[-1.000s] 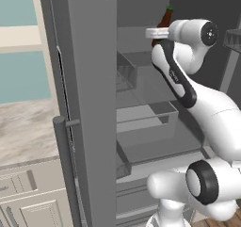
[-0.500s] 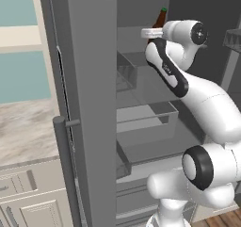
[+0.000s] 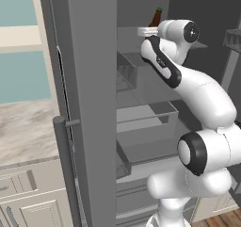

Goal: Place the beer on the top shelf of the fridge to keep it out of children's reach, and place the cucumber and squash on lower shelves for easy access.

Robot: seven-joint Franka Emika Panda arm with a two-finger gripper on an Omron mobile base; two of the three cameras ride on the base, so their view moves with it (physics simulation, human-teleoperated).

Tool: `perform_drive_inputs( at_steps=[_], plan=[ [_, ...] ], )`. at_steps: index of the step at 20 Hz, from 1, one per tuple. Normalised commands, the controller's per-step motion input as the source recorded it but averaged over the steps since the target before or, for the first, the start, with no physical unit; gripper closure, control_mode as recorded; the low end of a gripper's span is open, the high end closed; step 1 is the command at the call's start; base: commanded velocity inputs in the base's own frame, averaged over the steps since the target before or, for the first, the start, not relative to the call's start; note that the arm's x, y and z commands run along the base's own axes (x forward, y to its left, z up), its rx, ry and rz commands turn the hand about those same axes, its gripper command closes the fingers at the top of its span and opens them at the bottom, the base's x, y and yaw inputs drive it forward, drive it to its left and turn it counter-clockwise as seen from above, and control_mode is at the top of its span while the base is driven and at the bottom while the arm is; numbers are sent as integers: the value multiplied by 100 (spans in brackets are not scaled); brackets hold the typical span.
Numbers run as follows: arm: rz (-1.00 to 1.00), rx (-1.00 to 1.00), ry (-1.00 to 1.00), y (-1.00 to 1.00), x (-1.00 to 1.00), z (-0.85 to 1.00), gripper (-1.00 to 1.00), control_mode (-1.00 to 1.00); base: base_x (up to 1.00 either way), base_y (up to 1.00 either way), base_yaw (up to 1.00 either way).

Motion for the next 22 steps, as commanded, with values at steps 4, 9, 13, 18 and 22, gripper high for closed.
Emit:
perform_drive_inputs(
  at_steps=[4, 9, 13, 18, 22],
  plan=[
    [0, 0, 0, 0, 38, -8, 100, -100, 0, 0, 0],
    [0, 0, 0, 0, 36, -8, 100, -100, 0, 0, 0],
    [0, 0, 0, 0, 33, -6, 100, -100, 0, 0, 0],
    [0, 0, 0, 0, 34, -9, 100, -100, 0, 0, 0],
    [0, 0, 0, 0, 33, -10, 100, -100, 0, 0, 0]
  ],
)
